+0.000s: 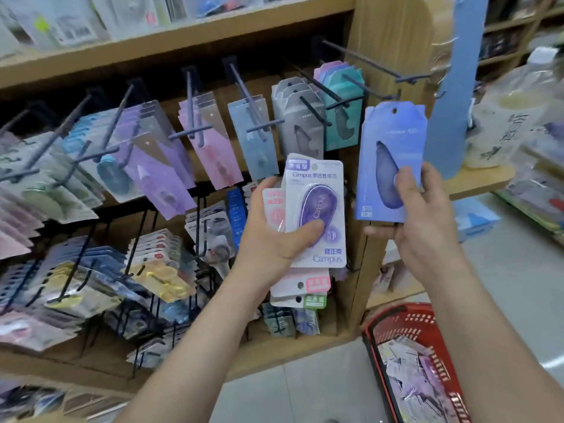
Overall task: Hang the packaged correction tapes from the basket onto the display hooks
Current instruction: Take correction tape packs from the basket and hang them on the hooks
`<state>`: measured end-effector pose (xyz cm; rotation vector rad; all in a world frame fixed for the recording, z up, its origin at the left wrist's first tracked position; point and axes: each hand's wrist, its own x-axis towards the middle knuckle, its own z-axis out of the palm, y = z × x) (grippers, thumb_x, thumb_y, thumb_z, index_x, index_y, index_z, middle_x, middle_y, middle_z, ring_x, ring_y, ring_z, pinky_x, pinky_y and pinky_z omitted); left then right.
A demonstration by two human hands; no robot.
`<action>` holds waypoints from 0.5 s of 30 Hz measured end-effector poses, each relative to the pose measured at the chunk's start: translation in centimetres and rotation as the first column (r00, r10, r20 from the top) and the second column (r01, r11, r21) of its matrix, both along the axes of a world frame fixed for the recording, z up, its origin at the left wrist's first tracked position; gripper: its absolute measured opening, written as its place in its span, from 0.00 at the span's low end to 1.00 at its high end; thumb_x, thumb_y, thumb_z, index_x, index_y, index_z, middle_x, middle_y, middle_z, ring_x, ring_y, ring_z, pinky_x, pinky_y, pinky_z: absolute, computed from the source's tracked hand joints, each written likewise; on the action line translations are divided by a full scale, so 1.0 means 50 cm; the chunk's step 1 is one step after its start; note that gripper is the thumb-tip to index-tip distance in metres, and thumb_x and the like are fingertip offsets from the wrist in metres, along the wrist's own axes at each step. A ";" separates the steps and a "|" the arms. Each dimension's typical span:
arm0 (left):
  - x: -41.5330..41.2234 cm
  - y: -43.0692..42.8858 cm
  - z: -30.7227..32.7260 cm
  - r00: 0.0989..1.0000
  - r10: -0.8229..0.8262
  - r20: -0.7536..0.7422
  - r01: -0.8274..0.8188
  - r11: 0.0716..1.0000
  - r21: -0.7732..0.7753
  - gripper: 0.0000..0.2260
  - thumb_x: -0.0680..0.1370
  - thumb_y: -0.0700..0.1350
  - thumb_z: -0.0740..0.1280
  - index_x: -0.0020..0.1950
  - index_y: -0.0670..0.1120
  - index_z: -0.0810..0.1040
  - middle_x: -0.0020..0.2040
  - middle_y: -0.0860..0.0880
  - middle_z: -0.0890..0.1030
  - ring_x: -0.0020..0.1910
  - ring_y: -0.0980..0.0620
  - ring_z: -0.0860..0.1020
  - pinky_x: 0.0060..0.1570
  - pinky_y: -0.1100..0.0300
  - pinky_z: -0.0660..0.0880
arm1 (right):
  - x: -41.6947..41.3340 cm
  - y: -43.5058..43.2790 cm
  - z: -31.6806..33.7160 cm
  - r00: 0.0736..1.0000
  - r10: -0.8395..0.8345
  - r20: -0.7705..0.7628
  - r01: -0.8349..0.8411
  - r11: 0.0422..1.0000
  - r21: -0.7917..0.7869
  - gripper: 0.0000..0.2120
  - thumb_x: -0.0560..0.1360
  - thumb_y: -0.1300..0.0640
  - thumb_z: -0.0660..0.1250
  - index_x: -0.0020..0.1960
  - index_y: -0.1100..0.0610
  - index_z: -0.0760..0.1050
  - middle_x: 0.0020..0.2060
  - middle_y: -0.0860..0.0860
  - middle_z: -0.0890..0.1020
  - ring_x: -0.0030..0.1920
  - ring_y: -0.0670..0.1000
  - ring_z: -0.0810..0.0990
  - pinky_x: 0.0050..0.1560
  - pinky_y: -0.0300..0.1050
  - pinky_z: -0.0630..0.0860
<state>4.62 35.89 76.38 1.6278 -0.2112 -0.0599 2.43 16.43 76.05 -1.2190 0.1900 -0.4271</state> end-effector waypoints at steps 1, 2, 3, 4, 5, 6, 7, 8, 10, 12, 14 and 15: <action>0.005 -0.011 -0.001 1.000 -0.018 0.001 0.018 1.000 -0.010 0.39 0.58 0.48 0.80 0.66 0.55 0.68 0.58 0.50 0.81 0.54 0.55 0.82 0.51 0.56 0.79 | 0.010 -0.008 0.006 1.000 -0.010 0.007 0.010 1.000 -0.026 0.10 0.83 0.49 0.60 0.62 0.48 0.71 0.60 0.52 0.80 0.47 0.56 0.84 0.29 0.46 0.80; 0.008 -0.020 0.000 1.000 -0.031 0.004 0.031 0.999 -0.024 0.37 0.58 0.49 0.79 0.64 0.54 0.68 0.56 0.50 0.82 0.53 0.55 0.82 0.49 0.58 0.79 | 0.018 -0.014 0.013 1.000 -0.024 0.017 0.025 0.999 -0.042 0.09 0.83 0.48 0.60 0.62 0.48 0.71 0.59 0.52 0.81 0.46 0.56 0.84 0.29 0.46 0.80; 0.012 -0.027 -0.001 0.999 -0.037 0.003 0.037 0.999 -0.034 0.36 0.58 0.50 0.79 0.63 0.55 0.69 0.56 0.50 0.82 0.53 0.54 0.82 0.48 0.58 0.79 | 0.028 -0.019 0.017 0.999 -0.042 0.032 0.044 0.998 -0.049 0.09 0.82 0.49 0.61 0.61 0.48 0.72 0.56 0.51 0.82 0.45 0.55 0.85 0.28 0.46 0.80; 0.016 -0.032 -0.001 0.999 -0.041 0.001 0.041 0.998 -0.037 0.35 0.58 0.50 0.78 0.62 0.56 0.70 0.56 0.51 0.82 0.53 0.53 0.82 0.48 0.57 0.80 | 0.037 -0.022 0.021 0.997 -0.056 0.043 0.058 0.997 -0.048 0.09 0.82 0.50 0.61 0.61 0.49 0.73 0.55 0.50 0.82 0.44 0.53 0.85 0.29 0.46 0.80; 0.018 -0.037 0.001 0.999 -0.041 0.002 0.041 0.998 -0.041 0.35 0.58 0.51 0.78 0.62 0.56 0.70 0.56 0.51 0.82 0.54 0.52 0.82 0.49 0.55 0.80 | 0.045 -0.025 0.024 0.997 -0.064 0.048 0.066 0.997 -0.044 0.09 0.83 0.50 0.61 0.61 0.50 0.74 0.54 0.50 0.83 0.44 0.51 0.85 0.30 0.46 0.80; 0.022 -0.040 0.002 0.999 -0.039 0.002 0.039 0.998 -0.042 0.35 0.58 0.51 0.78 0.63 0.56 0.70 0.56 0.51 0.82 0.55 0.51 0.82 0.49 0.54 0.80 | 0.051 -0.026 0.024 0.996 -0.068 0.050 0.070 0.997 -0.036 0.10 0.83 0.51 0.61 0.62 0.51 0.75 0.56 0.52 0.83 0.45 0.50 0.85 0.32 0.46 0.80; 0.025 -0.043 0.005 0.999 -0.039 0.002 0.039 0.998 -0.046 0.35 0.59 0.51 0.79 0.63 0.55 0.70 0.56 0.51 0.82 0.55 0.51 0.82 0.49 0.53 0.80 | 0.056 -0.027 0.024 0.996 -0.073 0.055 0.075 0.997 -0.035 0.11 0.83 0.51 0.61 0.63 0.53 0.75 0.57 0.54 0.83 0.47 0.51 0.85 0.33 0.47 0.80; 0.029 -0.045 0.007 0.999 -0.038 -0.001 0.038 0.998 -0.045 0.36 0.59 0.50 0.79 0.64 0.55 0.69 0.56 0.51 0.82 0.55 0.51 0.82 0.48 0.54 0.80 | 0.059 -0.028 0.023 0.994 -0.085 0.065 0.088 0.995 -0.043 0.12 0.83 0.51 0.62 0.63 0.54 0.75 0.58 0.55 0.82 0.49 0.51 0.84 0.36 0.48 0.81; 0.033 -0.050 0.010 0.999 -0.044 -0.004 0.044 0.998 -0.046 0.36 0.60 0.48 0.80 0.65 0.53 0.69 0.55 0.51 0.82 0.54 0.52 0.83 0.45 0.57 0.80 | 0.060 -0.031 0.016 0.988 -0.126 0.089 0.132 0.989 -0.069 0.12 0.82 0.50 0.63 0.62 0.54 0.76 0.57 0.53 0.83 0.54 0.53 0.84 0.44 0.52 0.82; 0.036 -0.051 0.011 0.998 -0.056 -0.002 0.056 0.997 -0.046 0.36 0.60 0.47 0.80 0.65 0.53 0.69 0.55 0.52 0.83 0.54 0.51 0.83 0.46 0.56 0.80 | 0.056 -0.031 0.013 0.983 -0.153 0.099 0.159 0.986 -0.057 0.10 0.83 0.52 0.62 0.60 0.54 0.77 0.54 0.51 0.84 0.52 0.51 0.84 0.41 0.47 0.82; 0.037 -0.051 0.009 0.998 -0.060 0.006 0.060 0.998 -0.022 0.36 0.60 0.50 0.79 0.65 0.54 0.69 0.56 0.51 0.83 0.56 0.50 0.82 0.49 0.51 0.81 | 0.052 -0.028 0.010 0.984 -0.154 0.094 0.158 0.987 -0.039 0.10 0.83 0.53 0.61 0.60 0.55 0.77 0.52 0.52 0.84 0.49 0.52 0.84 0.38 0.47 0.82; 0.037 -0.051 0.008 0.998 -0.062 0.009 0.062 0.998 -0.011 0.36 0.60 0.50 0.78 0.65 0.54 0.69 0.57 0.51 0.82 0.56 0.49 0.82 0.51 0.48 0.81 | 0.050 -0.024 0.010 0.986 -0.139 0.088 0.141 0.990 -0.017 0.10 0.83 0.53 0.61 0.59 0.55 0.77 0.51 0.52 0.84 0.48 0.53 0.85 0.39 0.50 0.82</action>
